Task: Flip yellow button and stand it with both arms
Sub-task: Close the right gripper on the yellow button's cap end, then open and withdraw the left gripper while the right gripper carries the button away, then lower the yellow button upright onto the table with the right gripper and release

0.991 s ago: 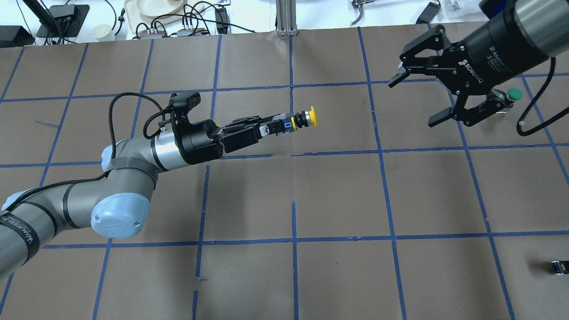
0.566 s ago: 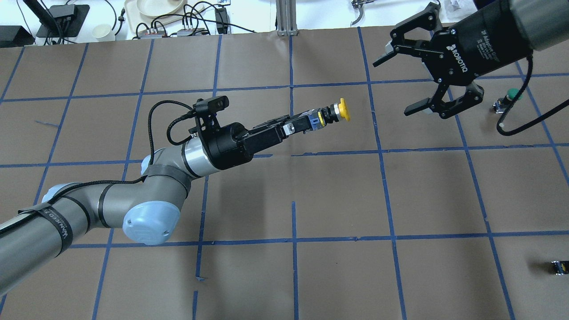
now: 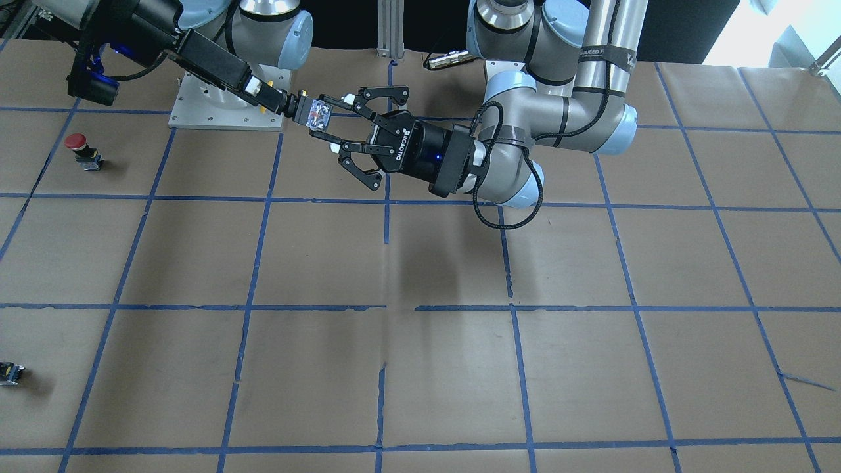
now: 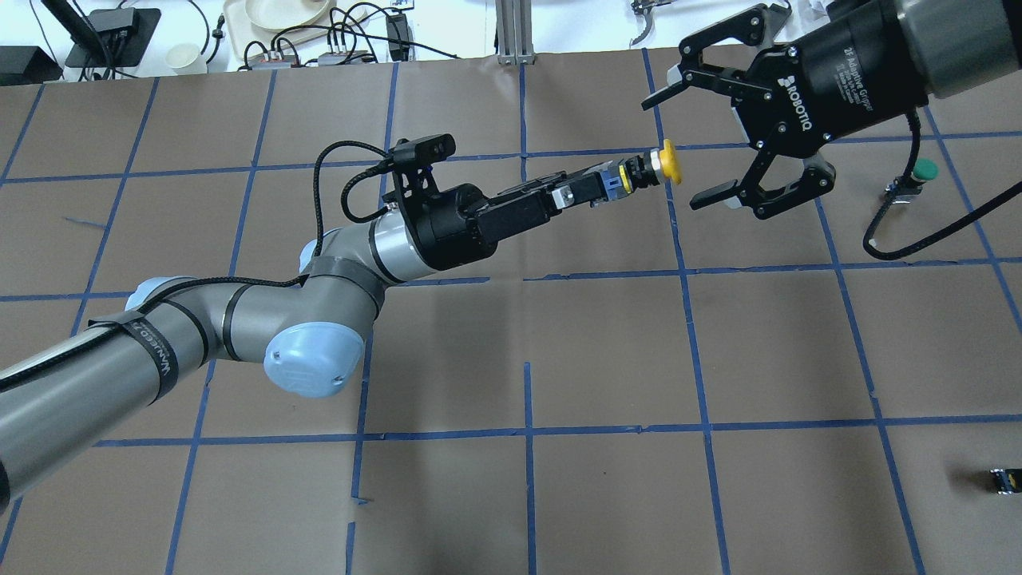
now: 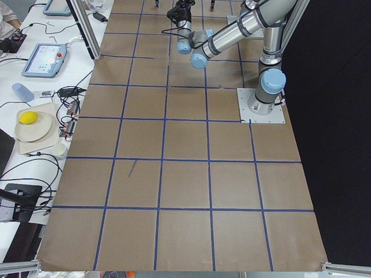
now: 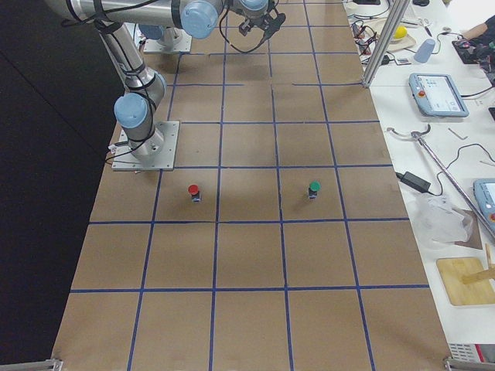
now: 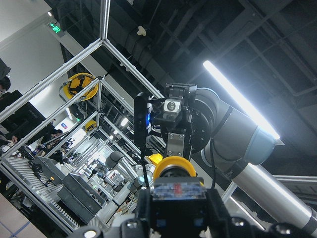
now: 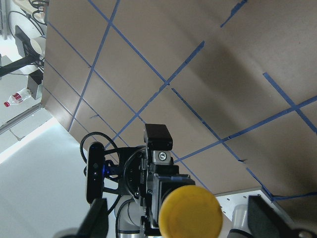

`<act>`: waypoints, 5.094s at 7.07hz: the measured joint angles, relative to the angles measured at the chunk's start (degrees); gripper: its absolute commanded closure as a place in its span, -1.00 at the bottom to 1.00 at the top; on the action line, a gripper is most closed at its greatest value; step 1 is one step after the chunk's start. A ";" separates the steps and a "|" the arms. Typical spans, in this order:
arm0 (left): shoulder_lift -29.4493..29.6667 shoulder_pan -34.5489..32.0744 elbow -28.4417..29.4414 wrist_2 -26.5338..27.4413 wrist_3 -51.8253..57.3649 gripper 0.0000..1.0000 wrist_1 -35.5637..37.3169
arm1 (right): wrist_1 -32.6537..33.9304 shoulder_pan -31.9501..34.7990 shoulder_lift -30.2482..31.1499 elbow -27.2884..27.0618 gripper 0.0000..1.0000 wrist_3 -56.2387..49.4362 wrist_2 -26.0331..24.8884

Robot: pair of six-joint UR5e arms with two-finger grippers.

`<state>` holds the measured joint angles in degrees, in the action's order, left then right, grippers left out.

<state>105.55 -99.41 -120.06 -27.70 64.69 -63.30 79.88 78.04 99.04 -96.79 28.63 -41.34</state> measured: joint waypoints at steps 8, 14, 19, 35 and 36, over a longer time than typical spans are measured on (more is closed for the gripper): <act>0.63 -0.97 0.42 -1.22 -0.05 0.45 -0.06 | -2.31 -0.15 1.20 0.42 0.60 1.03 -2.88; -0.28 -0.81 0.77 -1.49 -1.22 -1.00 -0.02 | -3.38 -0.31 1.12 0.88 0.66 1.06 -2.67; -2.92 3.02 13.50 23.66 -34.43 -1.00 6.53 | -2.86 -3.04 0.67 3.24 0.68 -3.63 -11.04; -15.73 14.45 33.62 115.65 -57.41 -1.00 -31.72 | 37.48 -36.76 -14.26 -19.30 0.67 -130.20 -37.62; -15.73 14.20 33.86 116.41 -59.06 -1.00 -30.64 | 40.13 -38.08 -16.66 -19.27 0.67 -136.20 -36.74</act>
<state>89.81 -85.21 -86.20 88.72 5.63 -93.94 120.01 39.97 82.38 -116.06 -107.57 -78.08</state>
